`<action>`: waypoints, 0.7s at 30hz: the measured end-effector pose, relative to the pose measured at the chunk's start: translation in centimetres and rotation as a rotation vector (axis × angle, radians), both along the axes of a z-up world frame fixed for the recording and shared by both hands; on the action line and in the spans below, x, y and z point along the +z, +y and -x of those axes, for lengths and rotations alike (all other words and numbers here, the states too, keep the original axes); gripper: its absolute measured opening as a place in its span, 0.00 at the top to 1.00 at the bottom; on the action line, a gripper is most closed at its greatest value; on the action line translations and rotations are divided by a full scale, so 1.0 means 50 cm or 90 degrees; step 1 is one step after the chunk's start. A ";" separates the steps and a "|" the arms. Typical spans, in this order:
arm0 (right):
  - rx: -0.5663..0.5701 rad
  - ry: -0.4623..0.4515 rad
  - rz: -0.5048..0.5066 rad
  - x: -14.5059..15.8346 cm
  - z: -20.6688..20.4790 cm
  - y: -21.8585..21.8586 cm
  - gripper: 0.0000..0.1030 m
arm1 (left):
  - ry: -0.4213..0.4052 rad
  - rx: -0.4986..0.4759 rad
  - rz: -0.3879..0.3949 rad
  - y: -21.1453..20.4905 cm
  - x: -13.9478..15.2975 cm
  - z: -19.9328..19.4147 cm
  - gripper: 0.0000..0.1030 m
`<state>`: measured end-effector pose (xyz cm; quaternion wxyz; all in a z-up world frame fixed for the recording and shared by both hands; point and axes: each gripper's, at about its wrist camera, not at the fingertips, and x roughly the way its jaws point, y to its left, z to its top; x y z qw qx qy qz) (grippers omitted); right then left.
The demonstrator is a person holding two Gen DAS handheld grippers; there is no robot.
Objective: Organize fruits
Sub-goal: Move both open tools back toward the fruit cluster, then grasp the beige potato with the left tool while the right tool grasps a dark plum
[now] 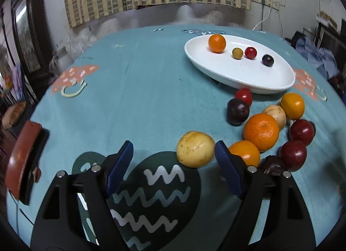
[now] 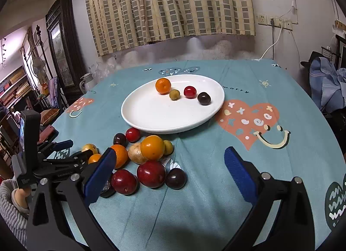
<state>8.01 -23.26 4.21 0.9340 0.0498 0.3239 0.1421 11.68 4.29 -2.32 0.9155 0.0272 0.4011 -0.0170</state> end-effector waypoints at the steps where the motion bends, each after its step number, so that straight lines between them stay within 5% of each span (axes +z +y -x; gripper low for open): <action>1: -0.001 0.000 -0.001 0.000 0.000 -0.001 0.03 | 0.006 0.001 0.017 0.009 -0.001 -0.002 0.22; 4: -0.005 0.002 0.000 -0.002 -0.002 -0.003 0.03 | 0.012 -0.009 0.044 0.015 -0.005 -0.004 0.28; 9: -0.004 0.003 0.005 -0.004 -0.004 -0.003 0.03 | 0.020 -0.064 0.063 -0.008 -0.014 -0.003 0.60; 18: 0.007 0.027 0.018 -0.022 -0.018 -0.004 0.04 | 0.017 -0.064 0.066 -0.011 -0.016 -0.005 0.63; 21: 0.007 0.073 0.014 -0.048 -0.039 -0.015 0.21 | 0.010 -0.055 0.054 -0.011 -0.010 -0.002 0.63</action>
